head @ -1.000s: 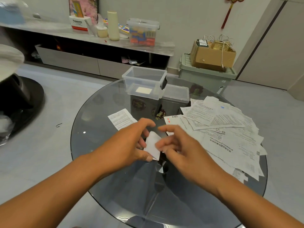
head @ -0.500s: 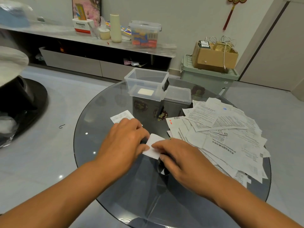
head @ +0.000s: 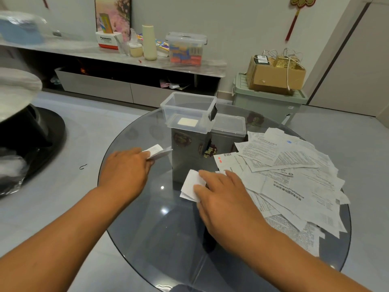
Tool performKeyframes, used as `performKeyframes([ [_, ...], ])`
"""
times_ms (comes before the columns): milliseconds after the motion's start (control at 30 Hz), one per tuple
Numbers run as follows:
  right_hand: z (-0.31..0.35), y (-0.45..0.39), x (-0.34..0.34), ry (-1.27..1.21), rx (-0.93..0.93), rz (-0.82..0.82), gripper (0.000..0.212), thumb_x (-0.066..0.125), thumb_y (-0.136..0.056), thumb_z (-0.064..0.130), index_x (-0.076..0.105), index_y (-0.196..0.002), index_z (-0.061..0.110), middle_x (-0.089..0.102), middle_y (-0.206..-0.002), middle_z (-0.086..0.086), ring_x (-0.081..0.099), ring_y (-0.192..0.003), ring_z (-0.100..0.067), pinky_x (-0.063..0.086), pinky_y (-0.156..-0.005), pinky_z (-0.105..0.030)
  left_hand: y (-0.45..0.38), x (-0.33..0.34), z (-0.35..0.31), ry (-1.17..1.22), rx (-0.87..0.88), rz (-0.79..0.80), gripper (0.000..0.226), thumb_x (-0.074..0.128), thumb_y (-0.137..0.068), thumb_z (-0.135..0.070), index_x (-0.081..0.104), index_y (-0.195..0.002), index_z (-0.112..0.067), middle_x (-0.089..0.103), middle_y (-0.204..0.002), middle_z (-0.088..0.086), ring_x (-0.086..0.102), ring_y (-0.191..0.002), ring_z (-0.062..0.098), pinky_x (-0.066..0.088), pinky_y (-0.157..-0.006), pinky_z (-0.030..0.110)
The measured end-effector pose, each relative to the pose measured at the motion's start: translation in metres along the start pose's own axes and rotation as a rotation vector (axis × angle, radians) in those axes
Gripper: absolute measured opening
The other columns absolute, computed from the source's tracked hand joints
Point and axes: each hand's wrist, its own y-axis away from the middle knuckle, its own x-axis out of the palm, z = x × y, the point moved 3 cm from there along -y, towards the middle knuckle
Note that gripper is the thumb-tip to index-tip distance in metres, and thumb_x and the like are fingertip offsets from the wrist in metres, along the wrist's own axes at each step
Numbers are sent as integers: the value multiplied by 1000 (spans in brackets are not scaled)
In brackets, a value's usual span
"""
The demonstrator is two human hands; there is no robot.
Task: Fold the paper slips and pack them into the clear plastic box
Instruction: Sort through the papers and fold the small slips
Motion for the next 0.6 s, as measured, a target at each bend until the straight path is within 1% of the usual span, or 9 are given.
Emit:
performKeyframes([
  [67, 4, 0, 0, 62, 63, 81, 20, 43, -105, 32, 60, -112, 23, 55, -123, 1, 56, -116, -26, 6, -123, -51, 0, 4, -1, -25, 14, -3, 39, 45, -103, -43, 70, -111, -16, 61, -105, 5, 57, -94, 31, 35, -75, 37],
  [133, 8, -1, 4, 63, 68, 95, 23, 39, -107, 35, 55, -117, 22, 52, -122, 3, 52, -121, -24, -11, -120, -50, 1, 8, -7, -39, 28, 73, 43, 45, -100, -52, 67, -118, -19, 59, -125, 7, 55, -113, 30, 39, -93, 41],
  [200, 17, -5, 8, 4, 42, 39, 33, 33, -108, 39, 52, -128, 20, 50, -133, 3, 45, -132, -20, -14, -122, -50, 6, 8, -14, 65, 60, 107, 46, 43, -101, -50, 56, -134, -21, 51, -142, 4, 46, -131, 26, 33, -110, 42],
  [300, 29, -22, 17, -115, -25, 14, 41, 32, -108, 32, 46, -142, 16, 44, -146, 1, 37, -142, -18, -6, -127, -51, 15, -2, -25, 353, 202, 38, 55, 42, -104, -33, 29, -157, -24, 26, -164, -5, 16, -153, 13, 7, -124, 26],
  [367, 31, -36, 19, -273, -51, 11, 41, 39, -103, 19, 50, -142, 17, 46, -145, 2, 39, -140, -16, 2, -128, -50, 22, -9, -37, 466, 300, 41, 53, 39, -107, -32, 27, -159, -29, 22, -164, -13, 6, -152, -1, -3, -116, 10],
  [433, 24, -44, 14, -486, 2, -2, 42, 37, -94, 12, 63, -126, 15, 57, -130, -1, 50, -125, -22, 23, -124, -48, 27, -9, -45, 543, 326, 78, 50, 31, -108, -40, 31, -157, -32, 24, -163, -16, 5, -148, -9, -4, -110, 2],
  [500, 6, -45, -2, -582, 119, -115, 38, 38, -88, 11, 71, -107, 12, 65, -113, -4, 59, -109, -27, 45, -104, -44, 28, -4, -48, 540, 327, 104, 54, 29, -106, -50, 30, -157, -33, 24, -164, -16, 5, -148, -9, -3, -111, 3],
  [533, -7, -44, -10, -573, 189, -177, 36, 43, -89, 9, 74, -107, 14, 68, -114, -3, 61, -110, -26, 48, -101, -42, 28, 0, -50, 502, 352, 119, 60, 29, -103, -57, 28, -158, -33, 21, -165, -15, 3, -150, -7, -2, -114, 7],
  [600, -33, -40, -30, -427, 285, -316, 34, 56, -92, 11, 73, -120, 23, 68, -127, 1, 60, -120, -21, 41, -111, -41, 30, 7, -56, 414, 407, 186, 70, 28, -99, -68, 24, -159, -33, 16, -167, -12, 1, -153, 1, -1, -120, 18],
])
